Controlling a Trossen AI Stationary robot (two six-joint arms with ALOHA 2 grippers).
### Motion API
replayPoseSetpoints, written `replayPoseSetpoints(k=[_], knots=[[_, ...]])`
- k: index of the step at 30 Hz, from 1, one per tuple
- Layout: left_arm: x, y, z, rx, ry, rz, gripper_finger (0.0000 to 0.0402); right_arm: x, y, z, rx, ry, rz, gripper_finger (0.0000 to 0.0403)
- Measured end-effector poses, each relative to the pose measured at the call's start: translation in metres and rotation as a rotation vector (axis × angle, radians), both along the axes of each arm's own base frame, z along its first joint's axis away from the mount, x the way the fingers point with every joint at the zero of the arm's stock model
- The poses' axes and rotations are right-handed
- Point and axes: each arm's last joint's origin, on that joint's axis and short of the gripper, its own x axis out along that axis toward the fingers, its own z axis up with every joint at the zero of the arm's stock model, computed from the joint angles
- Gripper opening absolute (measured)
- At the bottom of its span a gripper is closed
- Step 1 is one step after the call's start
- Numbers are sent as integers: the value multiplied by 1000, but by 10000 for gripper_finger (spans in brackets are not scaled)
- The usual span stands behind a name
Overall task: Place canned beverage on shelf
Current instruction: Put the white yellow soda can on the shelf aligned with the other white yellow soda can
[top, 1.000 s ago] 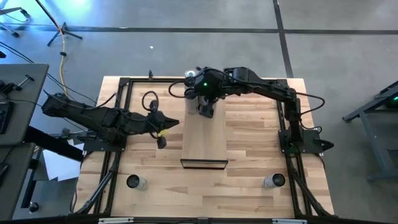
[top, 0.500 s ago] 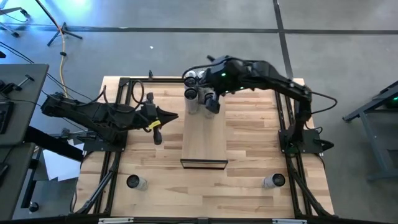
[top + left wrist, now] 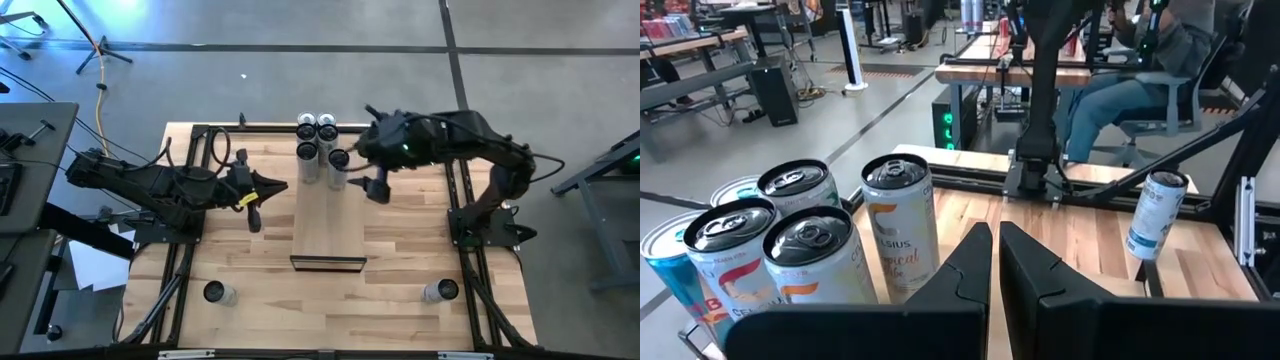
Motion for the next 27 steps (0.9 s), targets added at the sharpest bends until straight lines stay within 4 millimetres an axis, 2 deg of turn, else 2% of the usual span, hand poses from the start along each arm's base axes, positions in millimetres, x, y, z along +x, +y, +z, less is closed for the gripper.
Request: replayPoseSetpoints(k=[4, 9, 13, 17, 21, 27], knots=[[1, 0, 3, -9, -31, 0, 0, -12, 13, -18, -29, 20, -53, 385], [1, 0, 4, -13, -44, 0, 0, -30, 25, -74, 12, -84, -152, 385], [1, 0, 4, -14, -47, 0, 0, -40, 32, -123, 202, -246, -216, 385], [1, 0, 4, -15, -47, 1, 0, -45, 38, -153, 394, -374, -177, 385], [1, 0, 4, -15, -47, 1, 0, -43, 41, -173, 469, -418, -123, 385], [1, 0, 4, -22, -49, 2, 0, -39, 43, -175, 503, -466, -45, 385]])
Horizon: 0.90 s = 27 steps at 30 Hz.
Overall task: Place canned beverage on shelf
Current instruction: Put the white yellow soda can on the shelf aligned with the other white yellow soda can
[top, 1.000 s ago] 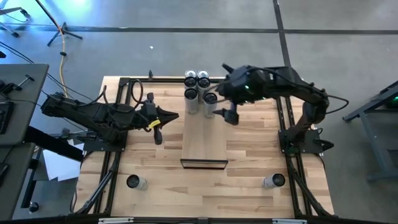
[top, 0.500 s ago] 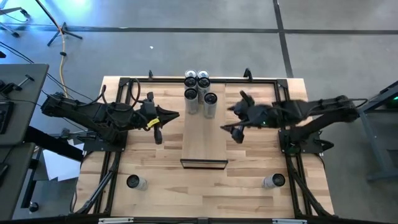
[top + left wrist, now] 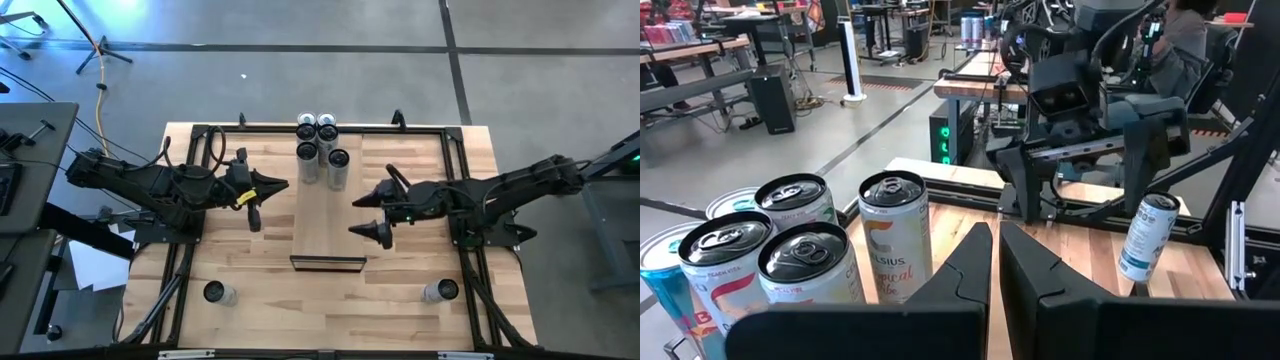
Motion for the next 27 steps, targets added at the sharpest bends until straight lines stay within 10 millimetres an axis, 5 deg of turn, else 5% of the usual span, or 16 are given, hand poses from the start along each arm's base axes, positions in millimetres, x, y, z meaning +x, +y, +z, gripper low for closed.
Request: replayPoseSetpoints(k=[6, 10, 13, 17, 19, 27], knots=[[0, 0, 0, 0, 1, 0, 0, 1, -3, 3, -73, -30, -26, 382], [0, 0, 0, -1, 1, 0, 0, 0, -3, -1, -129, 5, -148, 335], [0, 0, 0, 0, 1, 0, 0, 0, -5, -2, -164, 14, -236, 248], [0, 0, 0, 0, 1, 3, 0, 1, -10, -7, -259, 70, -235, 69], [0, 0, 0, 0, 1, 3, 0, 3, -12, -10, -309, 93, -219, 21], [0, 0, 0, -2, 3, 4, 0, 18, -31, -24, -408, 166, -282, 6]])
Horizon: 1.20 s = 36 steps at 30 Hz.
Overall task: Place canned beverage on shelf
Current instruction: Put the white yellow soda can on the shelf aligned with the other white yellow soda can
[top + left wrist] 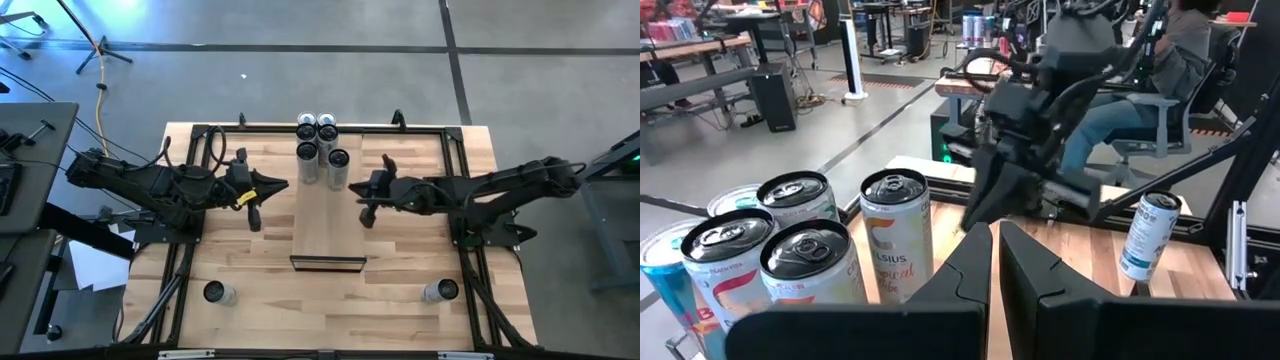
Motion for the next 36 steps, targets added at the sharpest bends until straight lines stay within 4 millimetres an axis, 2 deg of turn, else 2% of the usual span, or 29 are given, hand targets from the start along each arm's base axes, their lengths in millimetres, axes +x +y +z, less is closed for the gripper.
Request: replayPoseSetpoints(k=[10, 16, 27, 36], knots=[[0, 0, -1, -18, 2, 4, 0, 17, -15, -22, -61, 108, -12, 0], [0, 0, -1, -17, 2, 4, 0, 18, -23, -22, -68, 101, -58, 0], [-1, 0, -3, -11, 27, 7, 0, 19, -24, -21, -55, 87, -37, 0], [-1, 0, -3, -11, 27, 9, 0, 19, -32, -21, -44, 85, -59, 0]])
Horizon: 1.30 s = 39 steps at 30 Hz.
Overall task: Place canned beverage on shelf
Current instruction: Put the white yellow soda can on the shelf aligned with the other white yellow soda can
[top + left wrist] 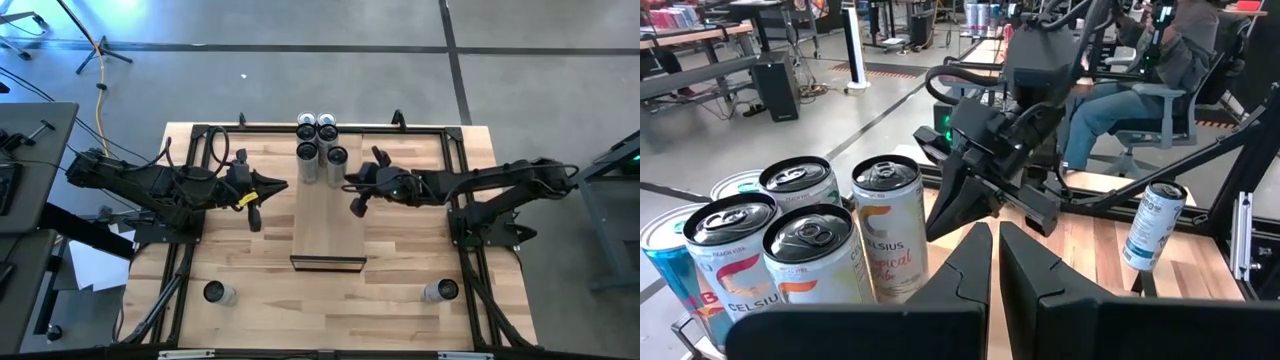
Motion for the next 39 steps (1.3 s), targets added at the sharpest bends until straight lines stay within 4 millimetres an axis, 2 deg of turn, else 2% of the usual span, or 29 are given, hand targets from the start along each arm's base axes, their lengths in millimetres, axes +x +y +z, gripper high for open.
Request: replayPoseSetpoints(k=[7, 39], knots=[[0, 0, 0, -1, -5, 2, 0, 2, -6, 3, 18, -38, 18, 0], [0, 1, 1, -2, -13, 46, 0, 4, -10, 7, -9, -65, 63, 0]])
